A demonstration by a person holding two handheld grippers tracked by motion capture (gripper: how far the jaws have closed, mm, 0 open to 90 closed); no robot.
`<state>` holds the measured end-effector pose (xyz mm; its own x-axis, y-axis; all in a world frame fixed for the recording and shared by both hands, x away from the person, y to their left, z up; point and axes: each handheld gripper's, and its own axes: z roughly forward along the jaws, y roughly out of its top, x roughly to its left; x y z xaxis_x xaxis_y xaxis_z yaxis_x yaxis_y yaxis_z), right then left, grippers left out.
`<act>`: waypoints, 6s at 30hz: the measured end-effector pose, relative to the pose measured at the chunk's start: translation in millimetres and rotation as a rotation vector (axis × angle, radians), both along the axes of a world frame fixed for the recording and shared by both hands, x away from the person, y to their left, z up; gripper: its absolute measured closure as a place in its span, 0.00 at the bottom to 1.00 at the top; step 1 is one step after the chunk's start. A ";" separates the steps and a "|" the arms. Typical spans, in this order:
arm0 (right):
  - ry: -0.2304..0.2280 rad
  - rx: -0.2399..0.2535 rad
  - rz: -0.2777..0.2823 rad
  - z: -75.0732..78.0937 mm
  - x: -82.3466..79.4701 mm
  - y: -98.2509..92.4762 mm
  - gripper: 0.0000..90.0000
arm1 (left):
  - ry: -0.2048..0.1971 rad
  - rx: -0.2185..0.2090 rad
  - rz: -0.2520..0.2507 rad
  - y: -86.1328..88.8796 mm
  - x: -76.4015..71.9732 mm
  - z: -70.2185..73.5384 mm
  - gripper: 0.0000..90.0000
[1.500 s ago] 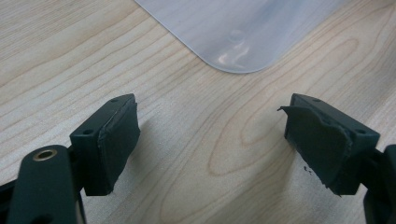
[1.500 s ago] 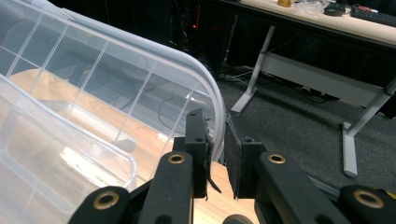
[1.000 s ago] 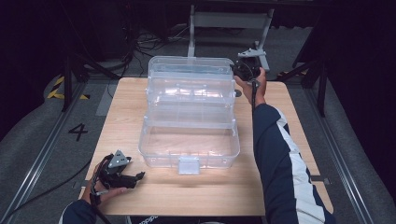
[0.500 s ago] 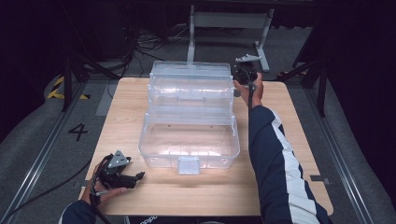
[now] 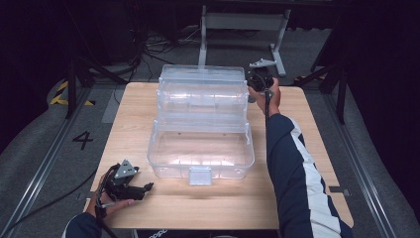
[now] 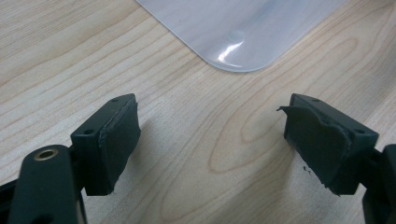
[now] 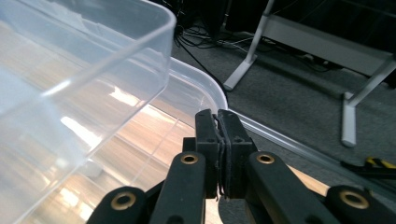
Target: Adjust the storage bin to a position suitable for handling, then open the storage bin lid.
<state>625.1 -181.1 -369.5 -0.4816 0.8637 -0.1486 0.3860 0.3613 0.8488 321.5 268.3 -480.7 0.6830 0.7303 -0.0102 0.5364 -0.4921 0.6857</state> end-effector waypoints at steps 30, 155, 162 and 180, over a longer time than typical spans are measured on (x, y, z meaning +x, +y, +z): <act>-0.021 -0.090 0.178 37.8 -73.1 -32.5 0.91 | -0.008 0.007 0.010 -1.3 0.9 -0.4 0.20; 0.182 -0.106 0.223 -98.1 -273.1 -143.7 0.34 | 0.013 0.007 0.025 -4.0 1.5 -0.5 0.17; 0.186 -0.036 0.197 -115.4 -279.2 -152.4 0.27 | 0.001 0.015 0.022 -5.3 2.3 -0.9 0.15; 0.254 0.015 0.135 -117.4 -277.7 -158.7 0.15 | 0.014 0.018 0.015 -8.5 6.8 -1.3 0.10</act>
<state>347.4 -339.8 -486.9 -0.6127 0.7903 0.0041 0.5363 0.4120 0.7367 328.3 259.8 -481.9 0.6721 0.7405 -0.0063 0.5529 -0.4961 0.6695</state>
